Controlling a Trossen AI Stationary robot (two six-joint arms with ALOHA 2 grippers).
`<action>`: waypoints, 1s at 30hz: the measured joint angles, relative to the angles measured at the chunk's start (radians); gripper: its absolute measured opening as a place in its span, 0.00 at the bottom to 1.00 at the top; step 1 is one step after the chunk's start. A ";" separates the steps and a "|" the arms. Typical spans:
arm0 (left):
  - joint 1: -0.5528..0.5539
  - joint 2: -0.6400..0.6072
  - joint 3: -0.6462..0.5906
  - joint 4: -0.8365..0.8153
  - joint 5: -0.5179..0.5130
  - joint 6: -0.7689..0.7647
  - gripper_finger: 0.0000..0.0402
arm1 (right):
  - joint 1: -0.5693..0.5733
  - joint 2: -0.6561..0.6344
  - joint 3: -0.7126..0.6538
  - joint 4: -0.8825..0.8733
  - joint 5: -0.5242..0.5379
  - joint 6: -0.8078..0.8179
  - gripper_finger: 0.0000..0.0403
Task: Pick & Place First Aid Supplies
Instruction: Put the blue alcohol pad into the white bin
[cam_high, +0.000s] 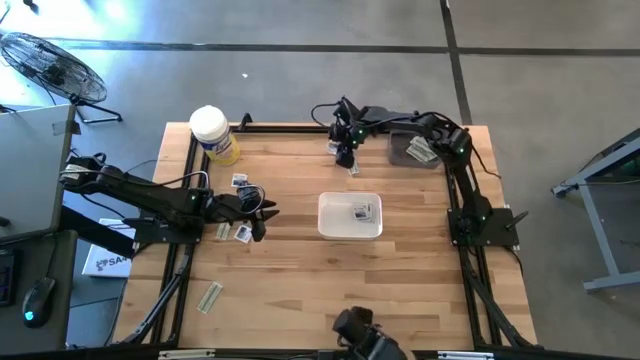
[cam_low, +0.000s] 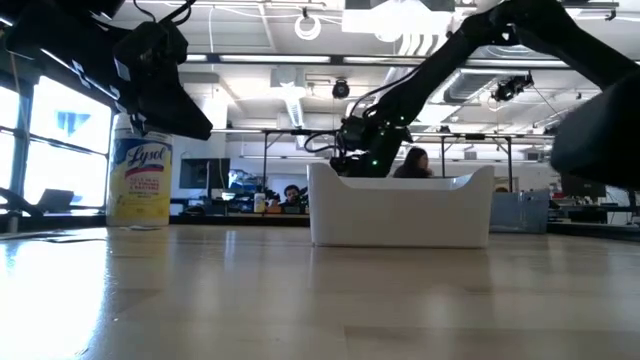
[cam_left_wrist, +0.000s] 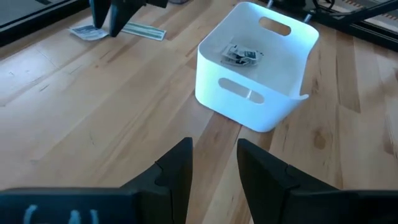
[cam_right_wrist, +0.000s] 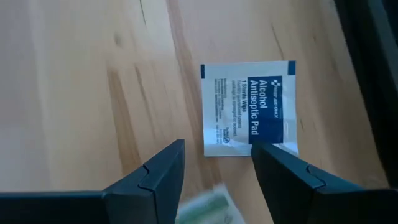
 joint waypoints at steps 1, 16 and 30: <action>0.000 0.000 0.000 0.000 0.000 0.000 0.31 | 0.009 -0.001 0.000 -0.019 0.035 -0.012 0.45; 0.000 0.000 0.000 -0.062 0.028 -0.004 0.31 | 0.089 -0.154 -0.039 -0.063 0.227 -0.079 0.45; 0.000 0.000 0.000 -0.061 0.024 -0.004 0.31 | 0.055 -0.145 -0.237 0.326 0.100 -0.036 0.45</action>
